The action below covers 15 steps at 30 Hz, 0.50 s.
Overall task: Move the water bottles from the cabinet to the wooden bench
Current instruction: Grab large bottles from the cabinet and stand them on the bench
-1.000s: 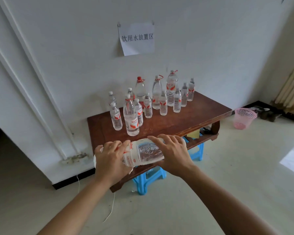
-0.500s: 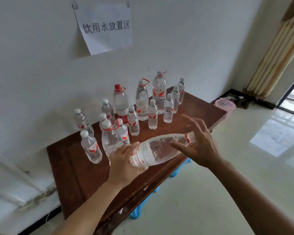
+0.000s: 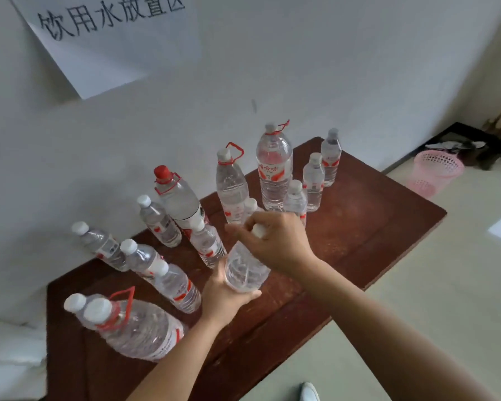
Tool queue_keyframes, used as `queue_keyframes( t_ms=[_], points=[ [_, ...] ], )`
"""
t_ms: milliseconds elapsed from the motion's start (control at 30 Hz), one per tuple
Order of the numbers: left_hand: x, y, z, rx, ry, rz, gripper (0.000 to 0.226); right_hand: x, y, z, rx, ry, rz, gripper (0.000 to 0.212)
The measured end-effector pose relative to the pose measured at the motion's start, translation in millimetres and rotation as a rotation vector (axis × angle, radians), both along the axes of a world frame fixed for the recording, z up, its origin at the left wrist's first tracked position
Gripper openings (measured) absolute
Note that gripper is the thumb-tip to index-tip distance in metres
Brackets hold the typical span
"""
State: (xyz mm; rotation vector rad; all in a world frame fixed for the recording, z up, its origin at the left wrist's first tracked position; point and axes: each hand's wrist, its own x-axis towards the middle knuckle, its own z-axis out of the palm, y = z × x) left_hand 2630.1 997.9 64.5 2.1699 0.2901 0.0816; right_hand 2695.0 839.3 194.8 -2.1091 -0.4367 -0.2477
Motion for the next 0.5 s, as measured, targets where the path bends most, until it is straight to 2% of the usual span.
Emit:
queue_keyframes(
  t_ms=[167, 233, 367, 500],
  points=[
    [8.6, -2.9, -37.1, -0.137, 0.144, 0.119, 0.102, 42.5, 28.1, -32.3, -0.124, 0.050, 0.190, 0.039],
    [8.1, 1.6, -45.5, -0.142, 0.171, 0.138, 0.093, 47.1, 39.8, -39.0, -0.071, -0.001, 0.267, 0.034],
    [-2.7, 13.4, -58.5, -0.174, 0.220, 0.182, 0.058, 38.4, 67.0, -46.2, -0.015, 0.000, 0.452, 0.029],
    [-7.6, 13.3, -57.2, -0.209, 0.218, 0.197, 0.058, 33.5, 80.7, -46.5, -0.025, 0.079, 0.484, 0.027]
  ],
)
